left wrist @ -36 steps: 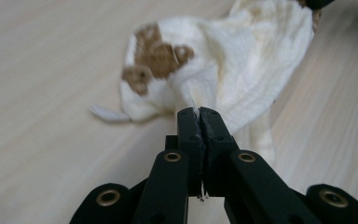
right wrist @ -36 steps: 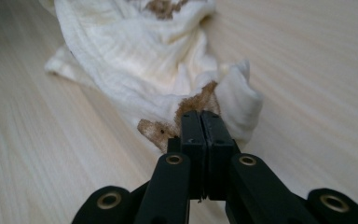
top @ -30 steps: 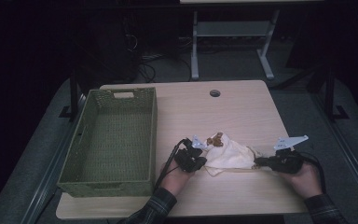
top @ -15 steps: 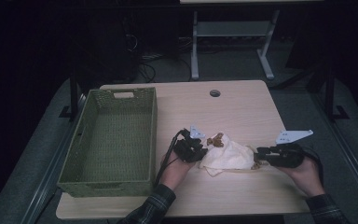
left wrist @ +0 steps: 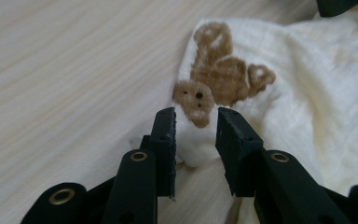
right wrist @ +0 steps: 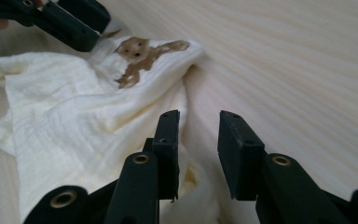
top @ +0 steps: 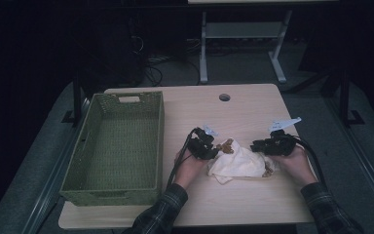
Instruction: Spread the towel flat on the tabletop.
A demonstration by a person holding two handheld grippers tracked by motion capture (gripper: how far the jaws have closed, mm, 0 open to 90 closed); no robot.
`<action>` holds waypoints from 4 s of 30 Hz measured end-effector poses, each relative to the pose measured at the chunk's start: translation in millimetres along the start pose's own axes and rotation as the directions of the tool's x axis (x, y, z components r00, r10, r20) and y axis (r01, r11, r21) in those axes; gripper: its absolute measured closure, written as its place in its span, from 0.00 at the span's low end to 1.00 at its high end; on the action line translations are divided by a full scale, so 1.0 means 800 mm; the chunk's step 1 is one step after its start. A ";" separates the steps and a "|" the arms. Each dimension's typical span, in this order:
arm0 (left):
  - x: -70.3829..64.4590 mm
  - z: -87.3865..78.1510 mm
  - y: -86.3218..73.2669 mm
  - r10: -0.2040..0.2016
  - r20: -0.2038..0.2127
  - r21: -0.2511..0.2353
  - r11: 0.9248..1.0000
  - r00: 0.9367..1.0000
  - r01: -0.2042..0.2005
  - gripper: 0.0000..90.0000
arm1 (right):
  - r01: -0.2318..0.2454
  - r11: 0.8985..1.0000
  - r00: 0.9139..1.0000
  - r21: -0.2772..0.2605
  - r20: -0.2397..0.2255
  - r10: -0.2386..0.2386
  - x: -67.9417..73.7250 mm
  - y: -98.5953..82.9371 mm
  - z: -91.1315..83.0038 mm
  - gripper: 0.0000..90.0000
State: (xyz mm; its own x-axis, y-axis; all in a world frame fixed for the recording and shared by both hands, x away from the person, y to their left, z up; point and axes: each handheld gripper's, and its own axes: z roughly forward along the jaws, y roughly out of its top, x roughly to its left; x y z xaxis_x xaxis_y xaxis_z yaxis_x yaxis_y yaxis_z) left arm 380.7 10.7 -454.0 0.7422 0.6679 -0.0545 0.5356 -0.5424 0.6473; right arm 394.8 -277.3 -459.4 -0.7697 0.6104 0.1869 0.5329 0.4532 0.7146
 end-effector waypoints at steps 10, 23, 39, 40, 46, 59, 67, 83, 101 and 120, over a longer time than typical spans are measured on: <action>-0.005 0.007 -0.003 0.050 -0.039 0.021 0.999 0.998 -0.049 0.83 | 0.017 0.998 0.999 0.057 -0.030 -0.015 0.006 -0.002 0.016 0.98; -0.006 0.008 -0.003 0.064 -0.049 0.026 0.998 0.997 -0.063 0.85 | 0.061 0.996 0.995 -0.064 -0.071 -0.066 0.033 0.008 -0.030 1.00; -0.005 0.007 -0.003 0.067 -0.048 0.028 0.997 0.997 -0.065 0.86 | 0.167 0.985 0.972 0.047 -0.178 -0.156 0.108 -0.027 -0.019 1.00; -0.005 0.008 -0.003 0.063 -0.048 0.024 0.998 0.997 -0.062 0.86 | 0.162 0.985 0.971 0.052 -0.186 -0.150 0.109 -0.029 -0.017 0.99; -0.005 0.008 -0.003 0.060 -0.045 0.023 0.998 0.997 -0.059 0.85 | 0.192 0.977 0.958 0.095 -0.233 -0.166 0.122 -0.037 -0.007 0.97; -0.005 0.007 -0.004 0.058 -0.044 0.024 0.998 0.997 -0.057 0.85 | 0.115 0.992 0.990 -0.052 -0.077 -0.119 0.071 -0.002 -0.036 0.83; -0.004 0.007 -0.004 0.060 -0.044 0.023 0.998 0.997 -0.059 0.85 | 0.062 0.998 0.994 -0.018 -0.088 -0.063 0.058 0.004 0.002 0.80; -0.005 0.007 -0.004 0.058 -0.043 0.022 0.998 0.997 -0.057 0.85 | 0.075 0.993 0.995 0.094 -0.069 -0.068 0.058 -0.003 0.016 0.98; 0.012 -0.004 -0.010 -0.028 -0.019 -0.012 1.000 0.999 0.028 0.73 | 0.020 0.996 0.999 -0.088 0.044 -0.016 0.014 -0.009 -0.054 0.98; 0.024 -0.029 0.011 -0.043 -0.071 -0.082 0.996 0.997 0.037 0.97 | 0.025 0.984 0.992 -0.179 0.130 -0.002 -0.016 0.002 -0.090 0.98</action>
State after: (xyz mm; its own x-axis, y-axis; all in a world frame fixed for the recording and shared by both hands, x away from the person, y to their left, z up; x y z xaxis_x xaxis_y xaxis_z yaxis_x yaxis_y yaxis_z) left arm 390.1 30.6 -432.0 0.6881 0.7251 -0.0278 0.5277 -0.4738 0.7050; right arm 380.7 -331.2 -412.1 -0.7185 0.6888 0.0963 0.4418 0.3451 0.8281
